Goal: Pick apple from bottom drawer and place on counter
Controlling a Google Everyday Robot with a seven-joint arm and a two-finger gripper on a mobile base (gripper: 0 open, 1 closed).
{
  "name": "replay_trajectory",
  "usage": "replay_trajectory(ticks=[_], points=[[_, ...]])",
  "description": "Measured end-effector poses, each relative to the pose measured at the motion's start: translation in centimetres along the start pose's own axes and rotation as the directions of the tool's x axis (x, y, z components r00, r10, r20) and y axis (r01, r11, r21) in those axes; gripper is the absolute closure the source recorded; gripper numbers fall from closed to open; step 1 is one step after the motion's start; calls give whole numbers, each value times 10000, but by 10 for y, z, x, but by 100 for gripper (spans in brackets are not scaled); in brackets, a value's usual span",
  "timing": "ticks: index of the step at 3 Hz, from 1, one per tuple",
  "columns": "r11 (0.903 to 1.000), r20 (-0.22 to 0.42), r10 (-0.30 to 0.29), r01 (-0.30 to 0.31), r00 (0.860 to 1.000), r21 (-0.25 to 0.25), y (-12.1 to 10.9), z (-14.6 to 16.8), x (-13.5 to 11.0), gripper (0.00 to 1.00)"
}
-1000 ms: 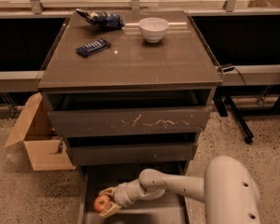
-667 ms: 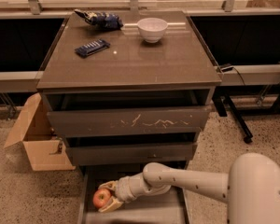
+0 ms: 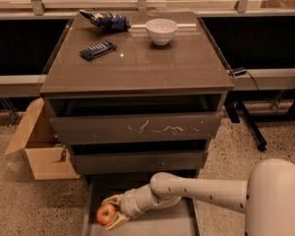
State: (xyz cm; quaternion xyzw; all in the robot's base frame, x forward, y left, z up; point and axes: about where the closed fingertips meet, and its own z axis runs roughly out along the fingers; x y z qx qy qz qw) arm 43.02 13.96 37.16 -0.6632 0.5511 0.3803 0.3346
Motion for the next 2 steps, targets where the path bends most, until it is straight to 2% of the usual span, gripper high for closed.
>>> replay_trajectory(ticks=[1,2], points=[[10000,277,-42,40,9996,62,1,-14,-24,100],[9990,942,-374,393,9948,-192,6,-41,-75,100]])
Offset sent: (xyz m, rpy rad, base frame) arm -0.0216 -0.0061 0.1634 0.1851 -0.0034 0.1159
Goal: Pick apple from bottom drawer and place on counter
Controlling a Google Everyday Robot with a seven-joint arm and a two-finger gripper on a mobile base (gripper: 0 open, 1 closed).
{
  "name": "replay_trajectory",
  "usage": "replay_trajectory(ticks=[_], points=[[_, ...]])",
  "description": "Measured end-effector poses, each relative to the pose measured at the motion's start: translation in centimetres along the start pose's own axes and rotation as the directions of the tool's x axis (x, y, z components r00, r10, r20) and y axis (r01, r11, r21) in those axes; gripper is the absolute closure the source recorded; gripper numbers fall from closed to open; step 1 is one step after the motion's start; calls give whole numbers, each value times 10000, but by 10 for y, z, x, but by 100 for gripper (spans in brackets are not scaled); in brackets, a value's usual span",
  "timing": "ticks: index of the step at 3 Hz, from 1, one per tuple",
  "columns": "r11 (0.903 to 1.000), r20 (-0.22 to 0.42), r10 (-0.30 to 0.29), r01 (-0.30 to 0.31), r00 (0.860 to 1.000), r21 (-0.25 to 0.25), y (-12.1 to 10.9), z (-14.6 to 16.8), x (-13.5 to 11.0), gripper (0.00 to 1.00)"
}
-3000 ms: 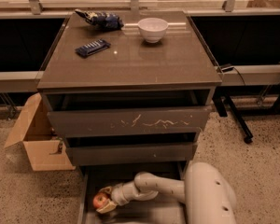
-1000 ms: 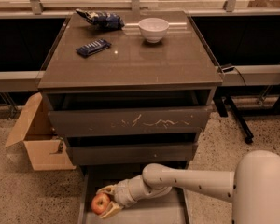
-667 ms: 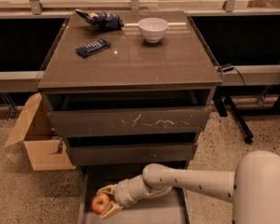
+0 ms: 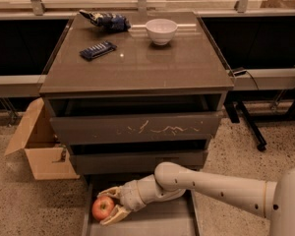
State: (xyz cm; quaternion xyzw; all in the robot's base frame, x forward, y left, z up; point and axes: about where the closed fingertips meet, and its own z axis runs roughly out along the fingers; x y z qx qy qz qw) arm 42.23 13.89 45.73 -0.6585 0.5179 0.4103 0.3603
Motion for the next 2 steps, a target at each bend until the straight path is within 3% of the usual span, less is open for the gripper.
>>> replay_trajectory(ticks=[1,2], points=[[9973,1035,-645,676,9925,-273,11,-29,-51,100],[9828,1738,-1692,1792,9701,-436,25,-63,-104,100]])
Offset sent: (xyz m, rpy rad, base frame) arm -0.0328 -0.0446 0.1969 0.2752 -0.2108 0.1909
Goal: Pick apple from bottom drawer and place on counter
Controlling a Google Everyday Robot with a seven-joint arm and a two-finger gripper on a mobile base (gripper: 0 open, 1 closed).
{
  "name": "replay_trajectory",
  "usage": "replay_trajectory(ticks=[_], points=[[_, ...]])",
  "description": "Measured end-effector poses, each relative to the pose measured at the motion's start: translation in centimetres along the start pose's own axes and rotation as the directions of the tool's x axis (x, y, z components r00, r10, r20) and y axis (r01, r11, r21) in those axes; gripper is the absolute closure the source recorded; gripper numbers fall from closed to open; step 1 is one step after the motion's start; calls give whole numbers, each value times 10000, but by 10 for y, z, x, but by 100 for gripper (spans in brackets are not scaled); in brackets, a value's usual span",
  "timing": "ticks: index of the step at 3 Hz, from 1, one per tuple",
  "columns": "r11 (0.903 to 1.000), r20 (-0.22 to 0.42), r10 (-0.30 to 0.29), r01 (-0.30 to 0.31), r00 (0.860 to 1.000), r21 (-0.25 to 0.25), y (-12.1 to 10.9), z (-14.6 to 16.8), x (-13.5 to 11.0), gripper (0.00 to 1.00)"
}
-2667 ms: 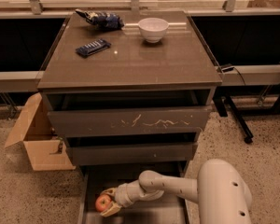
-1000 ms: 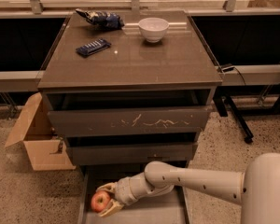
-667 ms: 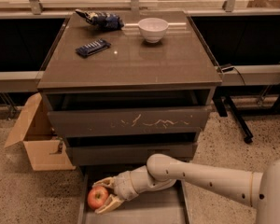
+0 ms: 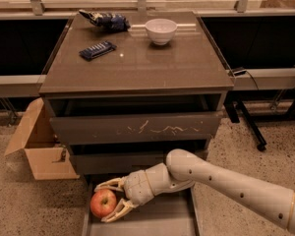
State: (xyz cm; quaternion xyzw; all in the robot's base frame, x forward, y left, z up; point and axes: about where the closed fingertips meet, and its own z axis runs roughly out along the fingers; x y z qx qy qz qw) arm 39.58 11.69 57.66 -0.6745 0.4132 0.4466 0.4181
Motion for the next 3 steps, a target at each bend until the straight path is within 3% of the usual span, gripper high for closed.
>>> replay_trajectory(ticks=[1,2,3], points=[[10000,-81,-6,6,10000,19,-1,0,-3,100],[9996,-1008,-153,176,9948,215,-17,0,-44,100],[9970,-1814,293,-157,9830,760,-38,-10,-103,100]])
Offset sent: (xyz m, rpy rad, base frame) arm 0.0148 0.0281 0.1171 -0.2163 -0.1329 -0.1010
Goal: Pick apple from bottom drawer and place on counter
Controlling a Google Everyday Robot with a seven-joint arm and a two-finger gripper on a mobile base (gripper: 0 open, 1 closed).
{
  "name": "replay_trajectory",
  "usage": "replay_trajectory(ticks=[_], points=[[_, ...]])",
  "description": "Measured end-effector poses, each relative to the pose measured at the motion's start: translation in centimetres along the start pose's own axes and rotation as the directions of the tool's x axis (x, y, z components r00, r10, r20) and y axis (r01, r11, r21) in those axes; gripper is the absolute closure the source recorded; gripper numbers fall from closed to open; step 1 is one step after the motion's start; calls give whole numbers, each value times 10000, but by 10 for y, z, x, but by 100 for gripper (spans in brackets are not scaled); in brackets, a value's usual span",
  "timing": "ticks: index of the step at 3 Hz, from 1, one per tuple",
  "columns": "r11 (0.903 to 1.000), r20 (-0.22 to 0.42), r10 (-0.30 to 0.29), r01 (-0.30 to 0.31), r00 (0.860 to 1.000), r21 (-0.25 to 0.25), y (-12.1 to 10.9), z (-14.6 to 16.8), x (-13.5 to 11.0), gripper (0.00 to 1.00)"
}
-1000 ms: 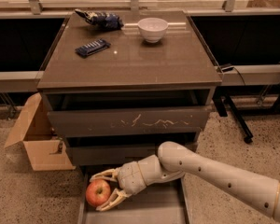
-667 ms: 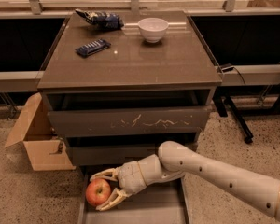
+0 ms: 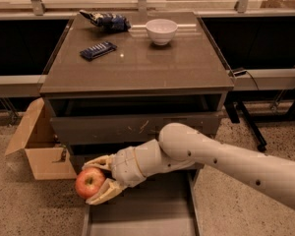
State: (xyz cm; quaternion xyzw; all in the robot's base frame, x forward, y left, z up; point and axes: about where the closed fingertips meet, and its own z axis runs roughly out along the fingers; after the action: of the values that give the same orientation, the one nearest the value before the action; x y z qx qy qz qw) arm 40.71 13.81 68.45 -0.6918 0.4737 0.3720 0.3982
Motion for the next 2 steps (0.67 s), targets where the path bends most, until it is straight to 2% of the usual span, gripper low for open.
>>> replay_trajectory(ticks=[1,2], points=[[9991,-835,116,-80,9964,425,-23,-28,-60,100],[9991,-825,115,-80,9965,421,-23,-28,-60,100]])
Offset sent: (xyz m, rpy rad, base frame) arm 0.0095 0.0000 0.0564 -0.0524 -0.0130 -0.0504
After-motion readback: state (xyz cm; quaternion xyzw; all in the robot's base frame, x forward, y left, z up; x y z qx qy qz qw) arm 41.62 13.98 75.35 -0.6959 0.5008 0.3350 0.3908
